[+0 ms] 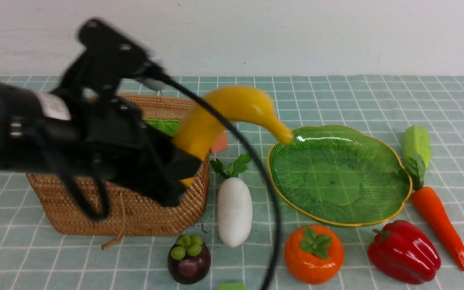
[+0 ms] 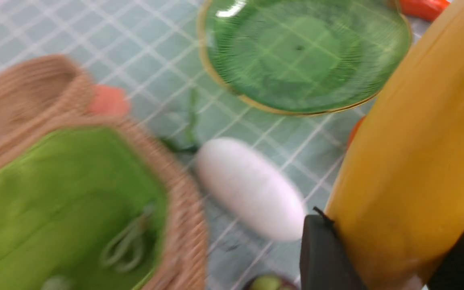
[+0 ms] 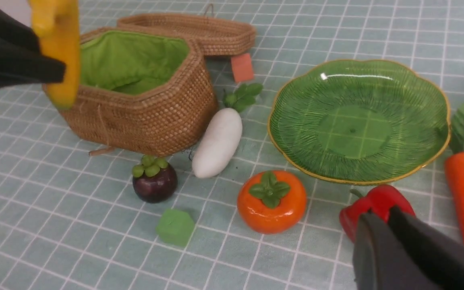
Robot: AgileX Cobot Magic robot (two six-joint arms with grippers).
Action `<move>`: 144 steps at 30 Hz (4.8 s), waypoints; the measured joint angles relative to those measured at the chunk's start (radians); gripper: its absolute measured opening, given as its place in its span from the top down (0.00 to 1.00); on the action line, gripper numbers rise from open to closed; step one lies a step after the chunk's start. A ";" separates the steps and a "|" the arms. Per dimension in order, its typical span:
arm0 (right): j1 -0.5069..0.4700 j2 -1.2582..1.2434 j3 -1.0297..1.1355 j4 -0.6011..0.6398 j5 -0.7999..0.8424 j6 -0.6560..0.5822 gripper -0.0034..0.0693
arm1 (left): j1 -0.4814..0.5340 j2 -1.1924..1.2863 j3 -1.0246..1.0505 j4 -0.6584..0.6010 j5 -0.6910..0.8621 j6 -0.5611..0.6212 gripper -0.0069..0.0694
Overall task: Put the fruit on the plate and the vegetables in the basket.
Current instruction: Use the left arm to grab a banana and put it into the right plate, then grab a mangosteen with your left arm and put it on the plate on the right
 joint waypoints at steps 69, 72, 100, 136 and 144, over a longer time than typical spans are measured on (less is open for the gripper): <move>0.000 0.000 0.000 0.044 0.133 -0.015 0.83 | -0.174 0.124 0.096 0.397 0.317 -0.800 0.81; 0.000 0.000 0.000 0.057 0.110 -0.016 0.83 | -0.174 0.180 0.131 0.404 0.183 -0.825 0.63; 0.000 0.000 0.000 0.182 0.113 -0.068 0.83 | -0.174 0.467 0.128 0.789 -0.071 -1.356 0.21; 0.000 0.000 0.000 0.044 0.158 0.053 0.81 | -0.224 1.010 -0.916 0.160 0.039 -0.475 0.21; 0.000 0.000 0.000 0.044 0.156 0.018 0.81 | -0.223 1.017 -0.934 0.178 0.086 -0.478 0.04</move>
